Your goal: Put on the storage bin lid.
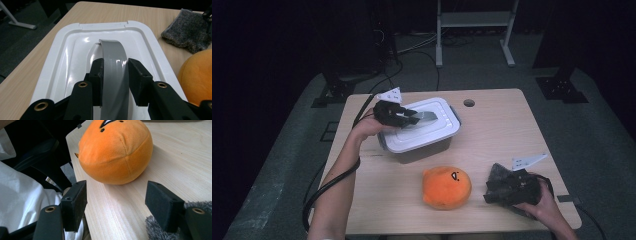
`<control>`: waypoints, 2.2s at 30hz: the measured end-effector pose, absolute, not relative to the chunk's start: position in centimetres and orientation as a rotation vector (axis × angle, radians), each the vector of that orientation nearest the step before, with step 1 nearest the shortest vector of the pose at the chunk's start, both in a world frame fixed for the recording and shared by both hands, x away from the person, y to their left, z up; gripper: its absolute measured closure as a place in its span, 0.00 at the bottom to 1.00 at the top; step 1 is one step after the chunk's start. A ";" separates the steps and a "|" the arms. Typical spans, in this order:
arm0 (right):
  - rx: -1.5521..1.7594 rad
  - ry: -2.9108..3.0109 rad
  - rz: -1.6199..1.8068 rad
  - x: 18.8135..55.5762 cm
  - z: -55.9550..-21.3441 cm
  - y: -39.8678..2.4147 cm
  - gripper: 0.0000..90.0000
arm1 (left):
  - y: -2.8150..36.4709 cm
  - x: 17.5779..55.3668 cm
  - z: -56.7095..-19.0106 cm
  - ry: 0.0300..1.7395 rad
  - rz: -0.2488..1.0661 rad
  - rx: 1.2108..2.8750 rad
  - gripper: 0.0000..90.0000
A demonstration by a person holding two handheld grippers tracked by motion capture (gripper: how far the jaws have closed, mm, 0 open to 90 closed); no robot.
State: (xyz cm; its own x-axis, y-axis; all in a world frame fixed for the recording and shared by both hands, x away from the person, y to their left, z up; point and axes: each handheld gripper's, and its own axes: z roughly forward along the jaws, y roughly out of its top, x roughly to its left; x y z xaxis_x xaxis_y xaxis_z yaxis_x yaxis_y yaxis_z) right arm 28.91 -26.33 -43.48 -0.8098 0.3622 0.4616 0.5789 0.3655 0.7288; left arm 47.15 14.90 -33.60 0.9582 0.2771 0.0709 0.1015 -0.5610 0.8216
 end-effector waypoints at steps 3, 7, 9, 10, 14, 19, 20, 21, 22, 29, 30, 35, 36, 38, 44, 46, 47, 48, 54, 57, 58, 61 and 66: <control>-0.843 -2.404 -1.422 28.9 -43.5 -26.3 0.36 | 14.4 47.0 -33.6 0.254 0.223 2.165 0.74; -0.844 -2.404 -1.421 28.9 -43.5 -26.3 0.36 | 13.6 46.8 -33.8 0.227 0.216 2.177 0.74; -0.847 -2.403 -1.418 28.9 -43.5 -26.3 0.36 | 13.2 46.8 -33.9 0.219 0.214 2.183 0.74; -0.846 -2.404 -1.422 28.8 -43.5 -26.3 0.36 | 13.1 46.8 -33.9 0.219 0.209 2.181 0.74; -0.845 -2.404 -1.425 28.8 -43.5 -26.4 0.36 | 12.8 46.6 -33.9 0.205 0.203 2.180 0.74; -0.844 -2.403 -1.421 28.9 -43.5 -26.3 0.36 | 12.3 46.5 -33.8 0.190 0.203 2.194 0.74; -0.844 -2.404 -1.420 28.9 -43.5 -26.3 0.36 | 12.2 46.5 -33.8 0.189 0.200 2.192 0.74; -0.844 -2.404 -1.420 28.9 -43.5 -26.3 0.36 | 12.2 46.5 -33.8 0.189 0.200 2.192 0.74; -0.844 -2.404 -1.420 28.9 -43.5 -26.3 0.36 | 12.1 46.5 -33.8 0.186 0.197 2.194 0.74; -0.844 -2.403 -1.420 28.9 -43.5 -26.3 0.36 | 11.7 46.4 -33.8 0.173 0.194 2.200 0.74; -0.843 -2.404 -1.422 28.9 -43.5 -26.3 0.36 | 11.7 46.4 -33.8 0.174 0.195 2.200 0.74; -0.844 -2.402 -1.423 28.9 -43.5 -26.4 0.36 | 11.6 46.5 -33.8 0.171 0.188 2.202 0.74; -0.844 -2.401 -1.421 28.9 -43.5 -26.4 0.36 | 11.6 46.5 -33.8 0.172 0.188 2.202 0.74; -0.844 -2.400 -1.421 28.9 -43.5 -26.4 0.36 | 11.5 46.5 -33.8 0.171 0.187 2.203 0.74; -0.844 -2.401 -1.423 28.9 -43.5 -26.4 0.36 | 11.3 46.6 -33.8 0.173 0.178 2.205 0.74; -0.843 -2.402 -1.422 28.9 -43.5 -26.4 0.36 | 11.2 46.5 -33.8 0.169 0.178 2.207 0.73; -0.841 -2.402 -1.422 28.9 -43.5 -26.4 0.36 | 11.1 46.6 -33.8 0.165 0.177 2.209 0.72; -0.840 -2.404 -1.425 28.9 -43.5 -26.4 0.36 | 11.1 46.6 -33.8 0.164 0.178 2.212 0.72; -0.845 -2.402 -1.428 28.8 -43.4 -26.5 0.36 | 10.4 46.5 -33.9 0.174 0.184 2.219 0.61; -0.843 -2.404 -1.426 28.8 -43.4 -26.5 0.36 | 10.2 46.5 -33.7 0.181 0.192 2.208 0.57; -0.843 -2.404 -1.426 28.8 -43.4 -26.5 0.36 | 10.1 46.6 -33.7 0.184 0.192 2.208 0.57; -0.841 -2.404 -1.426 28.7 -43.4 -26.5 0.36 | 9.9 46.6 -33.6 0.185 0.204 2.213 0.56; -0.841 -2.404 -1.424 28.7 -43.4 -26.5 0.36 | 9.7 46.5 -33.5 0.182 0.221 2.208 0.61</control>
State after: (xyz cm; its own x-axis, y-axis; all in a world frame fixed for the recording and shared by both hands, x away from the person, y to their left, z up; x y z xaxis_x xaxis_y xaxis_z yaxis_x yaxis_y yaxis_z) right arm 28.74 -26.51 -43.40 -0.8110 0.3605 0.4609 0.5774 0.3655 0.7301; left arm 46.53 9.73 -33.47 0.9733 0.2093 0.0937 0.0520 -0.5992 0.7989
